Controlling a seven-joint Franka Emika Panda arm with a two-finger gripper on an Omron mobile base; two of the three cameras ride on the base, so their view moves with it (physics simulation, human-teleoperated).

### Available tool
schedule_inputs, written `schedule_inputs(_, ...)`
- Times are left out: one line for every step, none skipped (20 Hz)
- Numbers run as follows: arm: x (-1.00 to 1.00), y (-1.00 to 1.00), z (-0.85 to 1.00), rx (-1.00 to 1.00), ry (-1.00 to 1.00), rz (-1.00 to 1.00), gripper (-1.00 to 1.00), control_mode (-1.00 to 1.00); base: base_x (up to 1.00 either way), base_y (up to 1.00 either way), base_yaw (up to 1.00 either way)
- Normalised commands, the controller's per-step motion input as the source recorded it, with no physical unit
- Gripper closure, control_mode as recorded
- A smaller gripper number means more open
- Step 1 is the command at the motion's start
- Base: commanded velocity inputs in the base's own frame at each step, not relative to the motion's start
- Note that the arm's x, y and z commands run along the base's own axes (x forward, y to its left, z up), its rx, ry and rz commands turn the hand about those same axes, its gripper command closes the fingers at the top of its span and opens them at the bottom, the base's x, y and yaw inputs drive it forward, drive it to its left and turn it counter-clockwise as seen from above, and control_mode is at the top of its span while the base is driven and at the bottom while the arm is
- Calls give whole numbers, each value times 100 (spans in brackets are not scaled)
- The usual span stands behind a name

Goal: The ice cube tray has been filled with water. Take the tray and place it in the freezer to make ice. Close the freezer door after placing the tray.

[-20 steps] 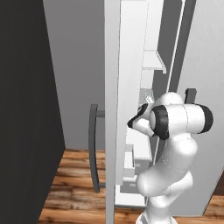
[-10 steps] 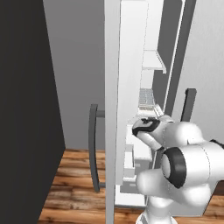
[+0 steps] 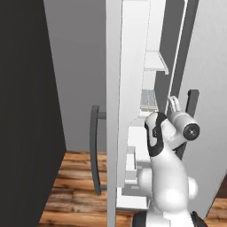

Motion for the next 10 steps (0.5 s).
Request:
schedule_inputs(-74, 0, 100, 26, 0, 0, -100, -100, 0, 0, 0)
schedule_inputs(-76, 0, 97, 25, 3, 0, -100, -100, 0, 0, 0)
schedule_inputs(-76, 0, 96, 26, 5, 0, -100, -100, 0, 0, 0)
schedule_inputs(-74, 0, 96, 25, 7, 1, -100, -100, 0, 0, 0)
schedule_inputs(-74, 0, 94, 25, 8, 2, -100, -100, 0, 0, 0)
schedule_inputs(-72, 0, 94, 25, 9, 2, -100, -100, 0, 0, 0)
schedule_inputs(-73, 0, 94, 25, 9, 3, -100, -100, 0, 0, 0)
schedule_inputs(-70, 0, 97, 24, 10, 3, -100, -100, 0, 0, 0)
schedule_inputs(-66, 0, 98, 23, 11, 4, -100, -100, 0, 0, 0)
schedule_inputs(-66, 0, 99, 22, 11, 4, -100, -100, 0, 0, 0)
